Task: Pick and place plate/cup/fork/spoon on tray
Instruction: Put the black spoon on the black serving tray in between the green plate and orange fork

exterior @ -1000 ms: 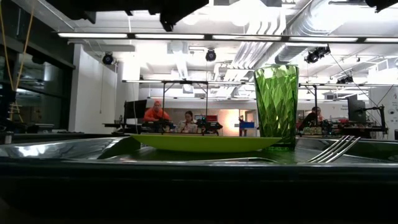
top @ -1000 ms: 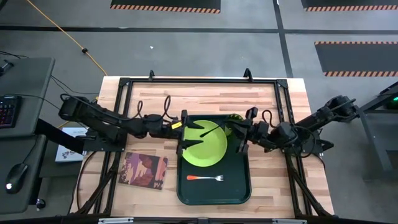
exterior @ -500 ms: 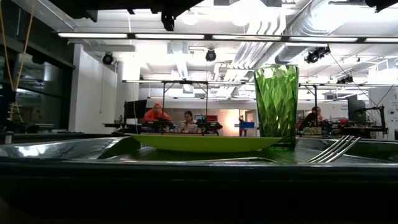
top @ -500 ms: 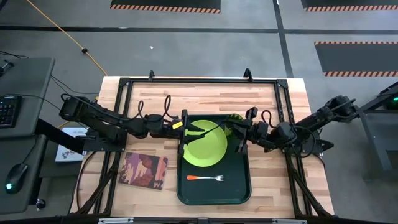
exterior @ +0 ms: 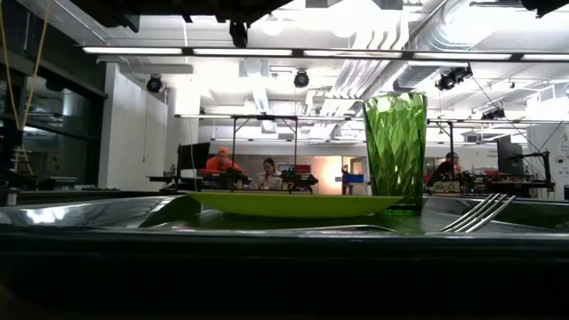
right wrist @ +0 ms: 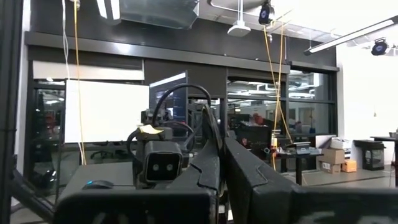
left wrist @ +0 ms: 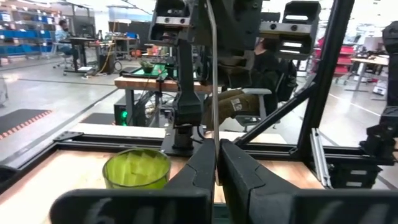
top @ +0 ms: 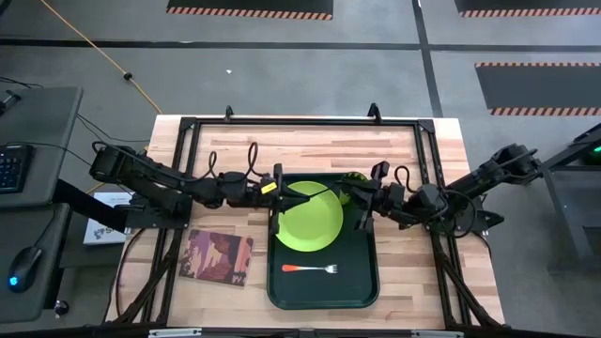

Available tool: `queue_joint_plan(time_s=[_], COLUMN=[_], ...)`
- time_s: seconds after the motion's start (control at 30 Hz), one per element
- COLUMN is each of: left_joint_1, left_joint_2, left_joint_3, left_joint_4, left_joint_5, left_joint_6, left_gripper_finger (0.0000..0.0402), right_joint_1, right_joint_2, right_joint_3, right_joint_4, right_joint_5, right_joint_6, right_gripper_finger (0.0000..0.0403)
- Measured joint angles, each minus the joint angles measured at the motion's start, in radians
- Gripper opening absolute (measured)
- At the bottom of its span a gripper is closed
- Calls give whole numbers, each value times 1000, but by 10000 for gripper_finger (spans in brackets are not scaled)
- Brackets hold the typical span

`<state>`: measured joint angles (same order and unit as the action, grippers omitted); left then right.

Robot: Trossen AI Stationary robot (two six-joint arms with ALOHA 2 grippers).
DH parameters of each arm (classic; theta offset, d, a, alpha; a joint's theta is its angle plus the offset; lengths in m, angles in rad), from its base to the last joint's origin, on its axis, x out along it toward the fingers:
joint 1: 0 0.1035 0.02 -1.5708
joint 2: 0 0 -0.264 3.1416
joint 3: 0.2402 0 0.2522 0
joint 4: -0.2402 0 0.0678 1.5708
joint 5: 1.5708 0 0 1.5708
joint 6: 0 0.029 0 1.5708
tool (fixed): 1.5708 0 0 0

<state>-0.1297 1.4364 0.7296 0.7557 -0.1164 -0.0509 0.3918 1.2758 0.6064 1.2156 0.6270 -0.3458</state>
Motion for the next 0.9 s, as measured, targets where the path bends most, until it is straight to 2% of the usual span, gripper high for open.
queue_joint_plan(time_s=[0.1, 0.23, 0.33, 0.5, 0.57, 0.67, 0.77, 0.9], left_joint_1=[-1, 0, -5, -25, -32, -49, -98, -197], left_joint_2=[-13, -88, -156, -213, -226, -249, -248, -195], left_joint_3=[0, 0, 0, 0, 0, 0, 0, 0], left_joint_4=[-22, -119, -203, -330, -386, -486, -583, -635], left_joint_5=[-24, -36, -63, -90, -79, 20, 86, 69], left_joint_6=[2, 10, 11, 2, -41, -163, -300, -473], left_gripper_finger=[4, 2, 2, 1, 1, 1, 1, 1], right_joint_1=[3, 34, 65, 117, 141, 179, 221, 264], right_joint_2=[0, -7, -29, -84, -110, -150, -178, -186], right_joint_3=[0, 0, 0, 0, 0, 0, 0, 0], right_joint_4=[-4, -22, -27, -96, -157, -271, -332, -348], right_joint_5=[7, 111, 206, 315, 386, 506, 600, 648], right_joint_6=[0, -33, -86, -108, -108, -106, -105, -105], right_gripper_finger=[0, 9, 45, 134, 166, 196, 207, 208])
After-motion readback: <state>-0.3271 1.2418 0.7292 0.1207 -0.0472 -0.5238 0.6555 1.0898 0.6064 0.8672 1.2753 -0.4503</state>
